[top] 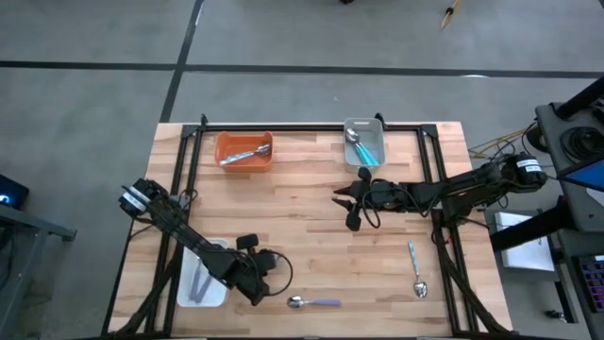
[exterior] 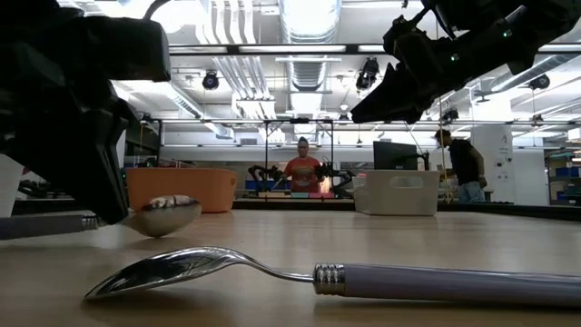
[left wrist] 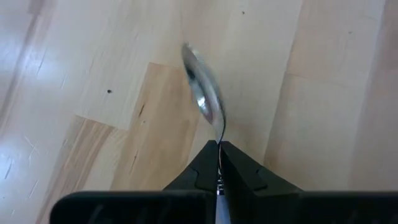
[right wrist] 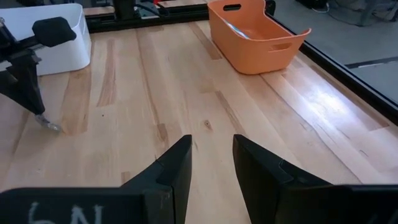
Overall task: Sort silverware by color (type)
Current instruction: Put the left purple spoon into the white bin
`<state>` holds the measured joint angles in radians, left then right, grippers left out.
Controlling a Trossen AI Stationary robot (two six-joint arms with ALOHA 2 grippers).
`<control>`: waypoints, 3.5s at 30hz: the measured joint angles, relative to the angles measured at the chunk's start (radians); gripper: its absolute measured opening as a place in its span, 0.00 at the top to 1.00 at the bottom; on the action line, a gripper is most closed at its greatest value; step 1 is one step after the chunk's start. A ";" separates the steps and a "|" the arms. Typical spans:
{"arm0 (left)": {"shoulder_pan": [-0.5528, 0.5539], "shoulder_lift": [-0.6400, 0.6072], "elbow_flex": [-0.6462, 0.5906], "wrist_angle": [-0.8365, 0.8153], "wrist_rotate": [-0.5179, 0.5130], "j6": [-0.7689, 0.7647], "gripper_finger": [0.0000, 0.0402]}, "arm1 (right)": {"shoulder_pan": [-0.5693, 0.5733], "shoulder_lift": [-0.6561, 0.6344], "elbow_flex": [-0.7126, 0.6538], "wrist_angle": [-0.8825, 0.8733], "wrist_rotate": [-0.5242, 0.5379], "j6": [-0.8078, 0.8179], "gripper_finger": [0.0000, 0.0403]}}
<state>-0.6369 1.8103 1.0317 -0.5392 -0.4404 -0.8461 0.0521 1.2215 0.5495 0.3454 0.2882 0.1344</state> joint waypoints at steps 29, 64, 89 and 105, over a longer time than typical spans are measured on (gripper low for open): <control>-0.001 -0.045 0.001 -0.025 0.005 -0.061 1.00 | 0.002 -0.073 0.000 -0.054 -0.003 0.094 0.73; -0.001 -0.291 0.002 -0.034 -0.098 -0.143 1.00 | 0.002 -0.073 0.000 -0.059 0.000 0.022 0.82; -0.024 -0.050 -0.002 0.073 0.040 -0.053 0.68 | 0.002 -0.073 0.000 -0.058 0.000 0.022 0.83; -0.024 0.005 -0.056 0.169 0.040 -0.082 0.58 | 0.002 -0.073 0.000 -0.058 0.000 0.021 0.83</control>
<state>-0.6609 1.8149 0.9757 -0.3700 -0.4007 -0.9277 0.0540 1.1481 0.5495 0.2871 0.2882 0.1551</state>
